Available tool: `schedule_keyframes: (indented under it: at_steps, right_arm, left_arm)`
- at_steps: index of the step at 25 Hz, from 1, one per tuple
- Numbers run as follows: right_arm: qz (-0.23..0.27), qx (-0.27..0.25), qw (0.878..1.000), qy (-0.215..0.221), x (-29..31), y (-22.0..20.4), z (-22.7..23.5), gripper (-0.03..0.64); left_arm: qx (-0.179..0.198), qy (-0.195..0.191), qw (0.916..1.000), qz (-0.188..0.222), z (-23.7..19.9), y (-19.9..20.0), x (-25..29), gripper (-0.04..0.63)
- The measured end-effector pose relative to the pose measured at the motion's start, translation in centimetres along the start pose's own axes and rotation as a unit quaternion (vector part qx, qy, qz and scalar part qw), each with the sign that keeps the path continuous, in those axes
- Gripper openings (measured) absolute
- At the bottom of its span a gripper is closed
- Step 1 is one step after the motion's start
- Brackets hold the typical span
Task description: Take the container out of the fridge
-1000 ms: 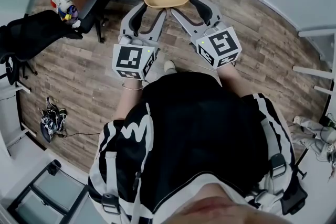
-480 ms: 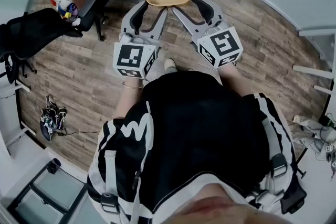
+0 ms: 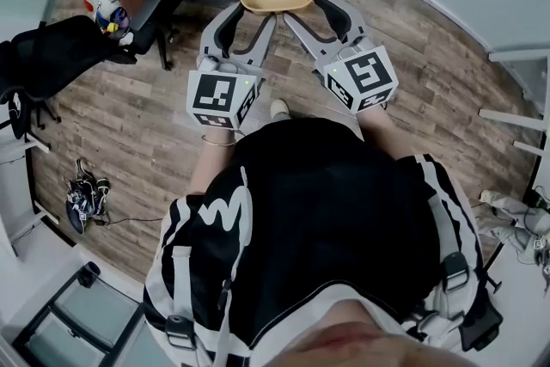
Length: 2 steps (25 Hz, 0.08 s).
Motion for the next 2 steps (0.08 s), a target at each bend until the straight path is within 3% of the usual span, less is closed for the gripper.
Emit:
schedule_keyframes:
  at_steps: [2]
  right_arm:
    - [-0.001,0.001,1.000,0.000,0.24,-0.07,0.18,0.238]
  left_arm:
    - [0.000,-0.001,1.0000,-0.001,-0.15,0.03,0.25,0.202]
Point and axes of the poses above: the fingertips, and each gripper's own axes: x forward along the fingers, z to its right, y out of its top, the point moved 8 cm from there along -x, backward along the fingers, and after that the axes turned 8 degrees about -z, right-handed, at the moved point
